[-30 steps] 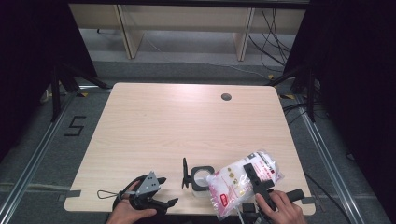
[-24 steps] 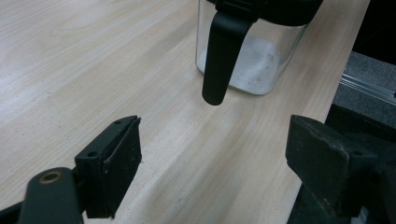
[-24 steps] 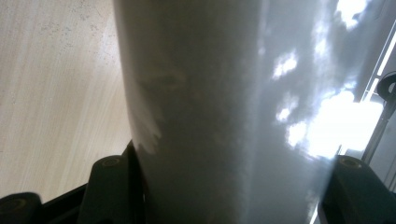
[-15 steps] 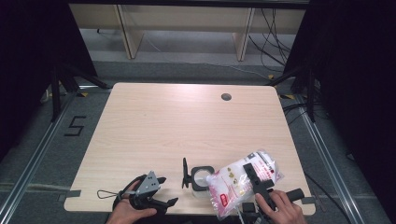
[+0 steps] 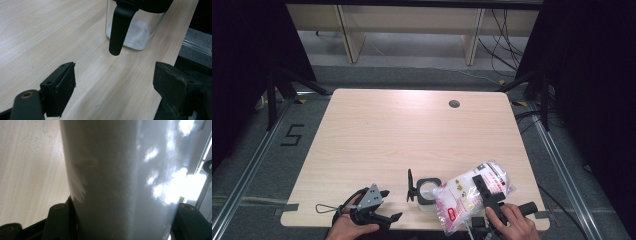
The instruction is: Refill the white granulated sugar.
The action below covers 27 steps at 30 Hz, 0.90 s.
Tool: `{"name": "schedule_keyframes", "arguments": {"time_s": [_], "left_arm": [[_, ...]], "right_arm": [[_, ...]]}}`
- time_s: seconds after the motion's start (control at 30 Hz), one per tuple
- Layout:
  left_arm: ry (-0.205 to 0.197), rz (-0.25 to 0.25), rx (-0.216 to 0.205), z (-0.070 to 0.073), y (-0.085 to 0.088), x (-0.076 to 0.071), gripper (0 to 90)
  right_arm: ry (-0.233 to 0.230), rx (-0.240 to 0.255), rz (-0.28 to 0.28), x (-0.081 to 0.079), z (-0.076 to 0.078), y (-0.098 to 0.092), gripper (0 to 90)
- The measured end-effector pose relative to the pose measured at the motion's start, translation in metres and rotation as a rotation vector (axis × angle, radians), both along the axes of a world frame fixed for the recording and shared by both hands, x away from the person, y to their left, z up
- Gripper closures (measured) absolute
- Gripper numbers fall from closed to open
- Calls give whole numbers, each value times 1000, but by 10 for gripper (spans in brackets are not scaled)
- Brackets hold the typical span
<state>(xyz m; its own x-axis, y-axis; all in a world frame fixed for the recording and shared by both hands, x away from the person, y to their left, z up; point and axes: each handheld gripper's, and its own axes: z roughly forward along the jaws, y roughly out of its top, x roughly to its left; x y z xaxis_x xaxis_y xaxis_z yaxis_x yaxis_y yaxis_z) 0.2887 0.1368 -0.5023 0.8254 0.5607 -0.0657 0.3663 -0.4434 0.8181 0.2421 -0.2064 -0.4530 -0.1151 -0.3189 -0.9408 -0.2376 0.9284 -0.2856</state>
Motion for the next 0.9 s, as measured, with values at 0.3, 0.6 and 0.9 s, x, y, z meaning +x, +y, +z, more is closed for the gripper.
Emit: {"name": "schedule_keyframes", "arguments": {"time_s": [0.3, 0.6, 0.9], "left_arm": [[22, 15, -15, -1, -1, -1, 178], [15, 2, 3, 0, 0, -2, 177], [28, 14, -10, -1, -1, -2, 178]], "right_arm": [[-7, -4, 8, 1, 1, -1, 429], [4, 10, 0, 1, 0, -1, 429], [-4, 18, 2, 0, 1, -2, 430]]}}
